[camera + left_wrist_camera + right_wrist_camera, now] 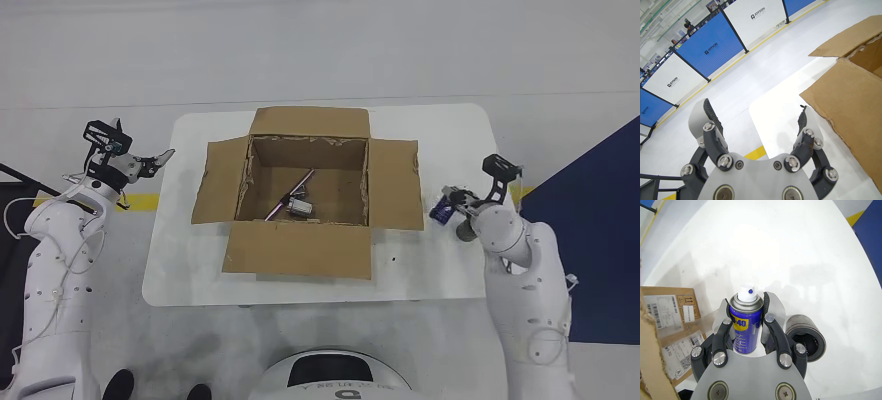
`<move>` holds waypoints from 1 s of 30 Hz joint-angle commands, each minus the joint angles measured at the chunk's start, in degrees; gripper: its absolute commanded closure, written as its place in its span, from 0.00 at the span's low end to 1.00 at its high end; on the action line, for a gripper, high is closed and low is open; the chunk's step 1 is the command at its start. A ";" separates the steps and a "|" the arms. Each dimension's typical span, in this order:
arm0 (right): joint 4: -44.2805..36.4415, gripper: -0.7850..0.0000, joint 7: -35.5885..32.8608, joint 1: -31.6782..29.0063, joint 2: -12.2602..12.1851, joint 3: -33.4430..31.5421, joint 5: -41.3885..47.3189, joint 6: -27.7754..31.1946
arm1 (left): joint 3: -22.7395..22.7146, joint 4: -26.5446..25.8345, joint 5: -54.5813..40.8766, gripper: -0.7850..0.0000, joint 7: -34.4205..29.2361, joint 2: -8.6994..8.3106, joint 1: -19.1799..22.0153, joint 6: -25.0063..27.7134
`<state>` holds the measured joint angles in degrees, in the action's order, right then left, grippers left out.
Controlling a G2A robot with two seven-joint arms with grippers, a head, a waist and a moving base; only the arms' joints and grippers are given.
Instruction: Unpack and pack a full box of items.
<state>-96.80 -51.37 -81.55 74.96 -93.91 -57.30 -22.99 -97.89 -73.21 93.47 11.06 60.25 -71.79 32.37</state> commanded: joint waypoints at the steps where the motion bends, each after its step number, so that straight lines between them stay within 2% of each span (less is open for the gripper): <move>1: 1.63 1.00 -0.87 1.16 -0.05 0.42 -0.45 -0.62 | 0.00 0.00 0.00 0.00 0.00 0.00 0.00 0.00; 4: 3.70 1.00 -1.92 2.38 -0.11 0.74 -1.12 -2.04 | 0.00 0.00 0.00 0.00 0.00 0.00 0.00 0.00; 6: 4.90 0.88 -2.63 3.25 -0.14 1.05 -1.55 -3.06 | 0.00 0.00 0.00 0.00 0.00 0.00 0.00 0.00; 11: 6.83 0.83 -3.46 4.54 -0.23 1.55 -2.30 -4.24 | 0.00 0.00 0.00 0.00 0.00 0.00 0.00 0.00; 13: 7.22 0.84 -3.50 4.71 -0.24 1.79 -2.39 -4.34 | 0.00 0.00 0.00 0.00 0.00 0.00 0.00 0.00; 15: 7.61 0.78 -3.29 4.79 -0.22 1.95 -1.99 -4.60 | 0.00 0.00 0.00 0.00 0.00 0.00 0.00 0.00; 16: 7.77 0.70 -3.23 4.78 -0.22 1.94 -1.85 -4.73 | 0.00 0.00 0.00 0.00 0.00 0.00 0.00 0.00; 20: 8.13 0.64 -2.89 4.83 -0.26 1.99 -1.48 -4.92 | 0.00 0.00 0.00 0.00 0.00 0.00 0.00 0.00; 22: 8.13 0.55 -2.94 4.79 -0.30 2.02 -1.42 -5.02 | 0.00 0.00 0.00 0.00 0.00 0.00 0.00 0.00; 28: 7.11 0.50 -2.46 4.22 -0.39 1.94 -1.31 -5.49 | 0.00 0.00 0.00 0.00 0.00 0.00 0.00 0.00; 30: 6.41 0.45 -1.89 3.76 -0.41 1.69 -0.93 -5.55 | 0.00 0.00 0.00 0.00 0.00 0.00 0.00 0.00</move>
<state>-90.07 -53.52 -77.59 74.56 -92.08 -58.45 -28.53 -97.89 -73.21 93.47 11.06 60.25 -71.79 32.37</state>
